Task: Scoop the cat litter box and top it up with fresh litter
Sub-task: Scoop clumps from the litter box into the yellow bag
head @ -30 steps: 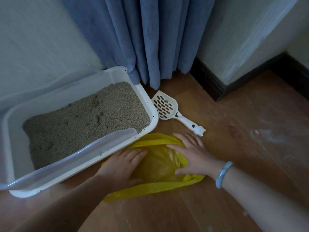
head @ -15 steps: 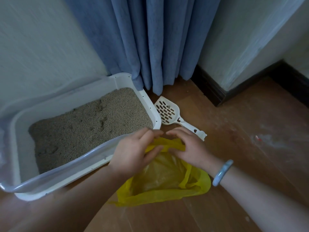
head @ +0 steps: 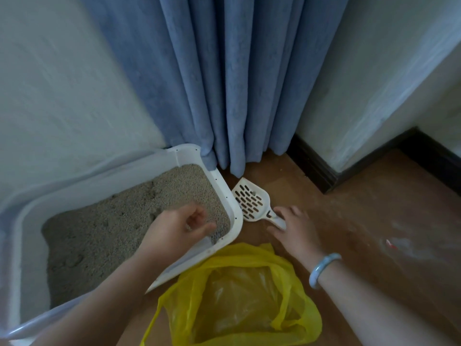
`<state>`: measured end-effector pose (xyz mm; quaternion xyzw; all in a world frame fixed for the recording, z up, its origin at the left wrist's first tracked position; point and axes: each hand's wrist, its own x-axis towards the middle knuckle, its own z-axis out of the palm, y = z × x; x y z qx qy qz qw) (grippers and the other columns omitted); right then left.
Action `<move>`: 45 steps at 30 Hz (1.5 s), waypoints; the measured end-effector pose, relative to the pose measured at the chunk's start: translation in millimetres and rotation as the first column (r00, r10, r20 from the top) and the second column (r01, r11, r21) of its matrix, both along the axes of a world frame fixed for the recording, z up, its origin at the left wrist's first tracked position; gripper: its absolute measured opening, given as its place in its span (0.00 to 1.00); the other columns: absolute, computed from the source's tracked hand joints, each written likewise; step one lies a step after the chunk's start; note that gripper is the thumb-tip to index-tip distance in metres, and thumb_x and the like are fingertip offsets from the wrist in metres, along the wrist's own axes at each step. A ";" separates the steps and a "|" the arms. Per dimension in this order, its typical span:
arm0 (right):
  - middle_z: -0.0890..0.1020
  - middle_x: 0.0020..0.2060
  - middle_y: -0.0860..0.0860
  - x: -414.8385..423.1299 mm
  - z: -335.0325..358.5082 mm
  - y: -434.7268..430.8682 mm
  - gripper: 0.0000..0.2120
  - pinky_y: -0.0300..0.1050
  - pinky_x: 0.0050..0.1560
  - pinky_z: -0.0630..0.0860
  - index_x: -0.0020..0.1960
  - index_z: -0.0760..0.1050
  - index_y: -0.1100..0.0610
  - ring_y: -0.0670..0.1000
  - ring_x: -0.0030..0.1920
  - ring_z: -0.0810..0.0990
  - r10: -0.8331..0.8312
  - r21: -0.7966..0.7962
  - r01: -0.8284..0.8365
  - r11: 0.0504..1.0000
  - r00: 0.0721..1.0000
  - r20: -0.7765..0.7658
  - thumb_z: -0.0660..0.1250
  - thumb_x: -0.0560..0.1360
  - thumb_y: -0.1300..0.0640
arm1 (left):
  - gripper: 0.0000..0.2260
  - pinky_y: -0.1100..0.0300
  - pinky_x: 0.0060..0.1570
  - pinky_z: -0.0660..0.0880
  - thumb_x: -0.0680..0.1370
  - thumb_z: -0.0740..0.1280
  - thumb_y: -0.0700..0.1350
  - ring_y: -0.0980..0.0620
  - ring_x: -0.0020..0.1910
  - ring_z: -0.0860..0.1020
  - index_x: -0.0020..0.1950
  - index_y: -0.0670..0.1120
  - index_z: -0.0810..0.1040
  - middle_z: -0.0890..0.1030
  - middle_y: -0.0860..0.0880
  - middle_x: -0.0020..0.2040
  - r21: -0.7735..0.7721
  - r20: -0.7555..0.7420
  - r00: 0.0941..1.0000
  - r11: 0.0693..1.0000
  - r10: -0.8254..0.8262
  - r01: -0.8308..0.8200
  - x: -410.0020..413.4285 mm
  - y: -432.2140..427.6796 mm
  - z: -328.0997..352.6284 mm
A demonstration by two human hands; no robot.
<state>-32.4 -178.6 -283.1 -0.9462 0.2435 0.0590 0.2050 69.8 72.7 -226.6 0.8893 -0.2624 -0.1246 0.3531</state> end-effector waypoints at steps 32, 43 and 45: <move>0.79 0.50 0.56 -19.8 82.4 30.3 0.14 0.53 0.41 0.75 0.60 0.67 0.53 0.61 0.46 0.78 0.045 -0.098 -0.030 0.995 0.988 0.147 0.62 0.76 0.53 | 0.04 0.51 0.43 0.77 0.73 0.71 0.49 0.58 0.41 0.78 0.47 0.53 0.79 0.80 0.57 0.41 -0.085 -0.012 0.998 0.994 0.065 -0.066 -13.0 49.4 9.6; 0.76 0.43 0.49 30.4 86.7 150.7 0.09 0.55 0.43 0.77 0.51 0.67 0.54 0.55 0.42 0.78 -0.023 0.249 -0.017 0.968 0.987 0.158 0.64 0.75 0.53 | 0.02 0.54 0.41 0.77 0.75 0.69 0.48 0.58 0.42 0.77 0.46 0.55 0.77 0.79 0.57 0.41 -0.084 0.055 0.979 0.978 0.197 -0.192 -0.2 115.7 20.4; 0.77 0.44 0.50 32.2 85.3 170.9 0.08 0.54 0.44 0.76 0.52 0.68 0.54 0.54 0.43 0.78 0.032 0.278 -0.061 0.959 0.994 0.107 0.64 0.75 0.54 | 0.03 0.55 0.41 0.77 0.75 0.69 0.49 0.59 0.42 0.77 0.46 0.56 0.77 0.79 0.58 0.41 -0.092 0.062 0.966 0.965 0.250 -0.243 3.2 129.3 22.2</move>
